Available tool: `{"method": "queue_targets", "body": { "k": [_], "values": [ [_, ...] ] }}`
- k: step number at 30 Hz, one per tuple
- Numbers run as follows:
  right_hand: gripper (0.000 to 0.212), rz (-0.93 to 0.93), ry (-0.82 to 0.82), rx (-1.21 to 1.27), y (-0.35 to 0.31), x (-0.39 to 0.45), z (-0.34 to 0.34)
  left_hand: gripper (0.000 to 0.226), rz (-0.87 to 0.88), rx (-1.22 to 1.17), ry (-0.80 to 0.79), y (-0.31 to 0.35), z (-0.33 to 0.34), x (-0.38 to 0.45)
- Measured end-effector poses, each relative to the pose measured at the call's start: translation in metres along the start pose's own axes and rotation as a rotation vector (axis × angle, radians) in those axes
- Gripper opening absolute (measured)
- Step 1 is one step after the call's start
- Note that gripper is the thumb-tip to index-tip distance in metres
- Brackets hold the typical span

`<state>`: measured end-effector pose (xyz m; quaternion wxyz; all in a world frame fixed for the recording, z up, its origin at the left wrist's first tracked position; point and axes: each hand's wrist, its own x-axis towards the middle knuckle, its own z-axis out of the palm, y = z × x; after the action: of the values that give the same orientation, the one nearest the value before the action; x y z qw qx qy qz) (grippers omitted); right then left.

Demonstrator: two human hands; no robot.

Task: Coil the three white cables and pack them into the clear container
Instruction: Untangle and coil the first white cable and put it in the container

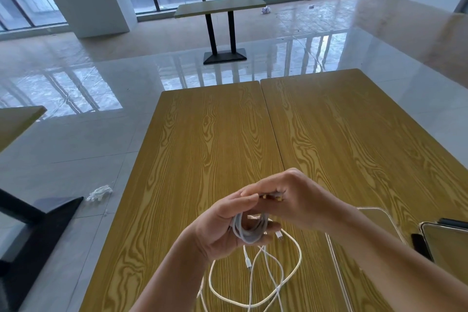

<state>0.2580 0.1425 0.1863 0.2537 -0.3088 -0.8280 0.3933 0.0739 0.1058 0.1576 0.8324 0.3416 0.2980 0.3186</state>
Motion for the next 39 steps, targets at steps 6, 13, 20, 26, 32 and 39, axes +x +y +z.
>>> {"method": "queue_targets", "body": {
  "k": [6,13,20,26,32,39],
  "values": [
    [0.022,0.034,0.112,0.014,0.012,-0.006,0.009,0.028,0.183,0.372,0.445,-0.007,0.01,0.002],
    [0.022,0.064,0.204,-0.006,0.014,-0.002,0.022,0.034,0.378,0.331,0.726,-0.012,0.015,0.008],
    [0.021,0.098,0.193,0.011,0.007,-0.005,0.016,0.033,0.395,0.069,0.742,-0.006,0.017,0.005],
    [0.012,0.041,0.27,-0.129,0.003,-0.008,0.002,0.036,0.382,0.278,0.701,-0.003,0.015,0.004],
    [0.01,0.027,0.402,-0.164,0.006,-0.007,0.007,0.033,0.391,0.305,0.647,-0.001,0.018,0.004],
    [0.011,0.022,0.524,-0.153,0.01,-0.009,0.012,0.015,0.446,0.206,0.508,0.003,0.018,0.004]
  ]
}}
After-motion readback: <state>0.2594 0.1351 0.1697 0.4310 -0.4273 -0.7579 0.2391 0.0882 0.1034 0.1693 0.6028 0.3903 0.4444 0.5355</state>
